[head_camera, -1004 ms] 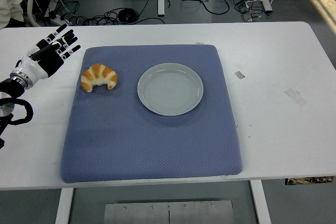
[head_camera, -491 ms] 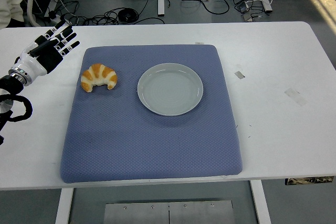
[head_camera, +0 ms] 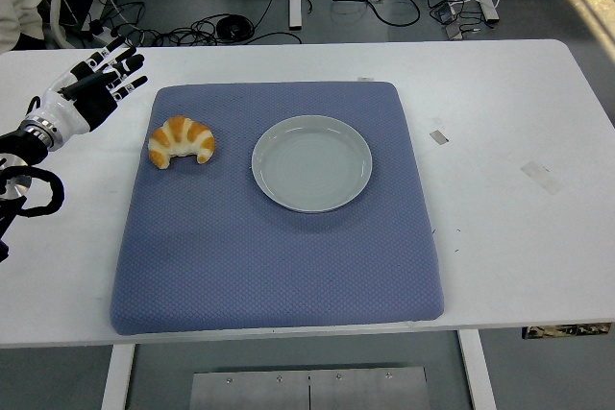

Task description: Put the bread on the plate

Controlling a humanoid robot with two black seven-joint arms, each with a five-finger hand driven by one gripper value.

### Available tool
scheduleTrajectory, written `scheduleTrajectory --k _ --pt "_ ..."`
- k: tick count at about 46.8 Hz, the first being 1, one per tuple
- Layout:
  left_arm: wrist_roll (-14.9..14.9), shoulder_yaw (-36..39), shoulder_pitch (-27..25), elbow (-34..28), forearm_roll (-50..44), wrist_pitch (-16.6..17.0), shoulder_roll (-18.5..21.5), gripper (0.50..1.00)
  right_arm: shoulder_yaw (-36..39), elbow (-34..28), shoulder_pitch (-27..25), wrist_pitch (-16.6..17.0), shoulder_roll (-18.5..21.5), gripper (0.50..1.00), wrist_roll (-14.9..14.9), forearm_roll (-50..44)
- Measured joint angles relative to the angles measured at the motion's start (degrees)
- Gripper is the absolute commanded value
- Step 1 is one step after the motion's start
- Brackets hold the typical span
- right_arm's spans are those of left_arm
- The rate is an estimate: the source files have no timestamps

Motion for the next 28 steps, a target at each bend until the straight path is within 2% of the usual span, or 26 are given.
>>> scheduleTrajectory --k 6,17,28 --pt "-1.1 0.0 -0.4 0.0 5.0 0.0 0.3 0.984 0.0 0.0 0.0 0.0 0.0 1.000 0.0 0.0" --pt "-1.2 0.4 -2.8 -0.2 7.4 0.1 0.2 0.984 0.0 0.0 0.0 0.0 0.0 1.000 0.0 0.0" --pt "-1.2 3.3 -4.3 -0.6 16.6 2.3 0.1 0.984 0.0 0.0 0.0 0.0 0.0 1.000 0.0 0.0"
